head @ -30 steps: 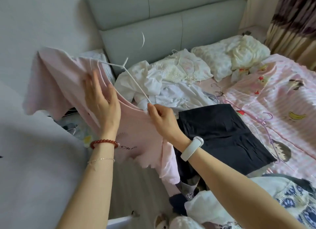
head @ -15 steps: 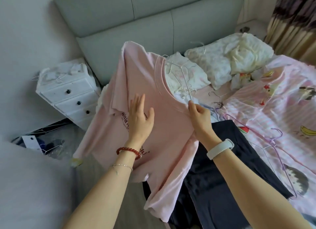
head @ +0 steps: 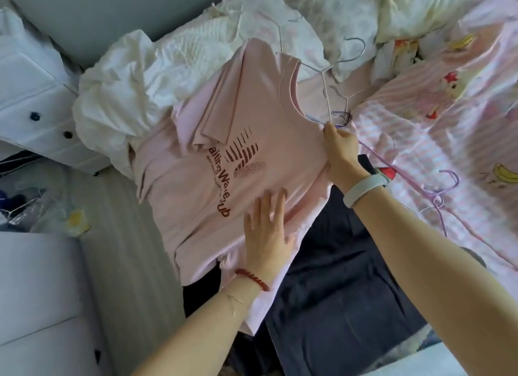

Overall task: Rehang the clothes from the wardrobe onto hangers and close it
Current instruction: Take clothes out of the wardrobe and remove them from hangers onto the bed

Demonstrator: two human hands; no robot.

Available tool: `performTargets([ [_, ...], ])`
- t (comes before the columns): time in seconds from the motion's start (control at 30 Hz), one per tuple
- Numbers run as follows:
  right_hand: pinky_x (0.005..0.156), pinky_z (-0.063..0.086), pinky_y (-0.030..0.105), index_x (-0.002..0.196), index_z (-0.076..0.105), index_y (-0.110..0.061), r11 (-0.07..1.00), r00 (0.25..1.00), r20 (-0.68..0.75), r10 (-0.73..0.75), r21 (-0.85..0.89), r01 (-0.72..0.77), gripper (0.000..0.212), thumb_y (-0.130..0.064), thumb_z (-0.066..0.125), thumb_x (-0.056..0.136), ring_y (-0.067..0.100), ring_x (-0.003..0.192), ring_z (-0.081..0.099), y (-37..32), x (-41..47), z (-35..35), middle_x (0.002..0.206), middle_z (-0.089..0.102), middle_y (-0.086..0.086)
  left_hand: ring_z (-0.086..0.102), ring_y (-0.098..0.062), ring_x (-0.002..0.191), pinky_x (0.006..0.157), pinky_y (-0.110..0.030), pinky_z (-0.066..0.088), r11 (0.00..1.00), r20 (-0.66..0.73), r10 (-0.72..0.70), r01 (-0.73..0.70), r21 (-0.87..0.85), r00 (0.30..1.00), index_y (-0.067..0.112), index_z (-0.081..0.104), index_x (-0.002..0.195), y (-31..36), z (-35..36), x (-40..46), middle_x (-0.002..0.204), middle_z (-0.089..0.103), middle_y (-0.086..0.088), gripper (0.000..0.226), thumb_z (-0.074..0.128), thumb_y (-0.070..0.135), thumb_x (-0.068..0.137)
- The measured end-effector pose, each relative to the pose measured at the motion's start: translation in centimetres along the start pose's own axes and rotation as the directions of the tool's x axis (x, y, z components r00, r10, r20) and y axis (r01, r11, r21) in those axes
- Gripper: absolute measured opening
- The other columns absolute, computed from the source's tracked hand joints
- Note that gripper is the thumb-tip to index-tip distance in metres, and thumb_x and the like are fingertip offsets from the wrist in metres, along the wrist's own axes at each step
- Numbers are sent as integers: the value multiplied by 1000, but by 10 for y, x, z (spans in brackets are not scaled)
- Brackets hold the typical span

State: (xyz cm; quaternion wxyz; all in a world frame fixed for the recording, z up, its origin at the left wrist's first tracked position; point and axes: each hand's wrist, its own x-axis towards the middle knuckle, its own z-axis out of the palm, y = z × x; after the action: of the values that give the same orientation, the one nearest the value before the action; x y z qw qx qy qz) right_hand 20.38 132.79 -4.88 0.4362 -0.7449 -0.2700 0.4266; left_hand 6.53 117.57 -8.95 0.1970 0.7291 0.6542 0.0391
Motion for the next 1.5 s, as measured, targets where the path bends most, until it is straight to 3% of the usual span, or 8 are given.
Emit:
performTargets([
  [0.13, 46, 24, 23, 45, 30, -18, 997, 999, -24, 38, -59, -40, 44, -22, 50, 83, 13, 49, 26, 2, 30, -10, 50, 26, -1, 61, -32, 89, 69, -35, 43, 985, 40, -153, 156, -70, 987, 9, 60, 101, -61, -11, 24, 94, 64, -12, 18, 48, 14, 90],
  [0.43, 40, 22, 20, 45, 33, -19, 974, 993, 23, -120, -190, 122, 44, -22, 45, 87, 10, 45, 25, 18, 78, 1, 31, 31, -8, 53, -33, 98, 78, -41, 39, 984, -280, -176, 171, -43, 944, 5, 59, 105, -92, -48, 122, 110, 55, -15, 18, 48, 7, 91],
  [0.53, 49, 32, 9, 63, 49, -20, 977, 985, 155, -81, -181, 109, 31, -22, 37, 91, 9, 60, 41, 40, 79, 7, 62, 48, -9, 40, -33, 119, 92, -45, 34, 947, -217, -320, 319, -39, 922, 15, 54, 122, -82, -34, 144, 128, 46, -13, 35, 49, 9, 88],
  [0.67, 91, 37, 28, 113, 54, -22, 965, 917, 388, 88, -261, 18, 33, -35, 27, 98, 19, 106, 49, 92, 70, -2, 109, 55, 0, 24, -31, 135, 106, -54, 25, 976, 7, 197, -197, 93, 980, 25, 34, 139, -64, 12, 111, 149, 28, -6, 55, 51, 29, 87],
  [0.77, 109, 22, 37, 139, 33, -18, 724, 902, 431, 24, -629, 281, 47, -38, 24, 98, 26, 135, 29, 123, 62, -10, 145, 35, 6, 2, -25, 141, 112, -55, 12, 962, 300, 112, -179, 205, 947, 32, 19, 145, -80, 48, 87, 155, 7, 2, 61, 40, 50, 91],
  [0.93, 111, 17, 42, 143, 19, -13, 560, 884, 461, -82, -712, 424, 56, -38, 32, 95, 25, 133, 31, 135, 59, -11, 140, 41, 9, 7, -27, 140, 111, -52, 13, 964, 298, -88, 6, 265, 950, 27, 18, 145, -114, 60, 90, 154, 10, -2, 65, 35, 56, 90],
  [1.13, 98, 33, 41, 131, 47, -9, 171, 796, 568, -209, -780, 601, 53, -41, 41, 90, 27, 116, 51, 156, 10, -55, 119, 59, 10, -3, -28, 141, 110, -55, 7, 971, 340, -121, 39, 238, 933, 26, 39, 134, -99, 65, 87, 154, 1, -8, 57, 38, 59, 88],
  [1.5, 112, 7, 54, 141, 31, -18, -38, 708, 705, -24, -709, 704, 53, -40, 39, 94, 22, 141, 19, 166, -14, -81, 150, 28, 7, 1, -21, 143, 114, -50, 4, 973, 271, 103, -154, 173, 957, 18, 58, 108, -85, 72, 10, 154, 16, 1, 32, 33, 35, 97],
])
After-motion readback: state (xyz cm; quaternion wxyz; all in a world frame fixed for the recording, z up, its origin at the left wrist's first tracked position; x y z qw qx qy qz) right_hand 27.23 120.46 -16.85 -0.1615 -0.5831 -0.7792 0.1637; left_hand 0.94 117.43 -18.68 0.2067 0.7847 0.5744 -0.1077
